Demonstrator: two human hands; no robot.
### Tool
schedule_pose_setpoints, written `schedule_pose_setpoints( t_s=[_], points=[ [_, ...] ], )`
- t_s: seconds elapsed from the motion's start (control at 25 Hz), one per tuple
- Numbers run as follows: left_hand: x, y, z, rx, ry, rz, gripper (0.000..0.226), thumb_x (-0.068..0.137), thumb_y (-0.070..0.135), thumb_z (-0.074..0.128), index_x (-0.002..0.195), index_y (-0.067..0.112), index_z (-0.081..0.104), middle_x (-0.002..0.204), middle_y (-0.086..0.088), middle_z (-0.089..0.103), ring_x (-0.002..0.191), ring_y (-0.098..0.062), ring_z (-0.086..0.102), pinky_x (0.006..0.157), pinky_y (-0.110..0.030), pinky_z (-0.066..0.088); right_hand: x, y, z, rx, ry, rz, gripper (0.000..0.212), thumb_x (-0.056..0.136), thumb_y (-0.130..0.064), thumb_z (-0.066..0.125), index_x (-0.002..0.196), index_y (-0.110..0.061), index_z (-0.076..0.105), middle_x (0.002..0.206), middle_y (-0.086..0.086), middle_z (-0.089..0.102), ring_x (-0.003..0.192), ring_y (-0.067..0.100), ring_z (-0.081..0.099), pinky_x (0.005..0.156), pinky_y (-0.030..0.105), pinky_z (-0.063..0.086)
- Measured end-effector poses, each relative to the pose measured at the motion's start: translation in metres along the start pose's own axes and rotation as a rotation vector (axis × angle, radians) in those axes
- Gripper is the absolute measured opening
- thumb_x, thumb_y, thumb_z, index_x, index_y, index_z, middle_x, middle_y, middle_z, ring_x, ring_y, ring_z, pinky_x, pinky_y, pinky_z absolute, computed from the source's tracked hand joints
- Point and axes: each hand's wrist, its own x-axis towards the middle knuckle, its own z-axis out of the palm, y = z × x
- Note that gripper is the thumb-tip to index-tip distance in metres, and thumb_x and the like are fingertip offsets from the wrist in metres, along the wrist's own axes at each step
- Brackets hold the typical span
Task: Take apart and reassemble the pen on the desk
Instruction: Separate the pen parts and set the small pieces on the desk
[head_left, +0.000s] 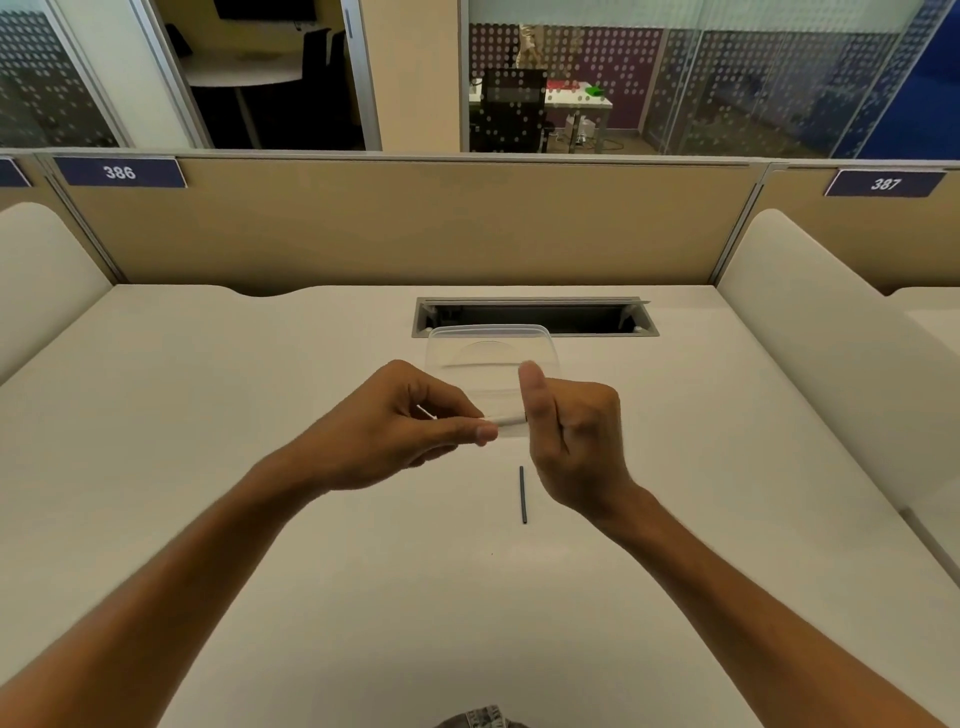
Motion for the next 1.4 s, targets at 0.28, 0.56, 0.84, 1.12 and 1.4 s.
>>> schedule_pose_setpoints(
  t_s=[0.28,0.56,0.84,1.12,1.4],
  points=[
    [-0.001,-0.008,0.005,1.048,0.266,0.462,0.016,0.086,0.027,0.070,0.085,0.012,0.074,0.067,-0.003,0.071,0.048,-0.026,0.060,0.041,-0.028,0.043,0.001,0.000,0.014,0.348,-0.297,1.046,0.049,0.103,-0.036,0.040,0.059,-0.014,0.044,0.053,-0.001,0.040,0.050,0.011,0.039,0.051,0.023,0.037],
    [-0.001,0.008,-0.013,0.372,0.129,0.274,0.027,0.090,0.039,0.062,0.091,0.017,0.077,0.053,0.001,0.061,0.043,-0.010,0.047,0.046,-0.022,0.039,0.009,-0.013,-0.001,0.223,-0.063,0.284,0.057,0.103,-0.021,0.043,0.047,-0.015,0.040,0.041,-0.004,0.034,0.039,0.009,0.031,0.042,0.017,0.027],
    [-0.006,0.022,-0.033,-0.029,-0.271,0.060,0.020,0.088,0.033,0.067,0.084,0.016,0.077,0.052,-0.002,0.054,0.041,-0.014,0.037,0.041,-0.018,0.033,0.023,-0.020,-0.014,-0.120,0.047,-0.456,0.063,0.104,-0.024,0.035,0.046,-0.004,0.050,0.040,0.009,0.045,0.034,0.016,0.037,0.040,0.026,0.030],
    [-0.007,0.005,-0.003,0.876,0.317,0.437,0.022,0.088,0.038,0.064,0.092,0.017,0.073,0.075,0.006,0.068,0.052,-0.009,0.050,0.044,-0.029,0.046,0.010,-0.012,0.005,0.210,-0.182,0.616,0.056,0.101,-0.033,0.045,0.052,-0.007,0.047,0.046,0.000,0.041,0.045,0.012,0.040,0.047,0.028,0.035],
    [-0.002,-0.007,0.019,1.108,0.383,0.574,0.022,0.083,0.019,0.075,0.099,0.005,0.071,0.075,-0.008,0.068,0.053,-0.021,0.057,0.042,-0.026,0.042,0.013,-0.008,0.004,0.254,-0.244,0.828,0.051,0.100,-0.038,0.043,0.060,-0.007,0.049,0.052,0.003,0.043,0.054,0.018,0.043,0.057,0.034,0.041]
  ],
)
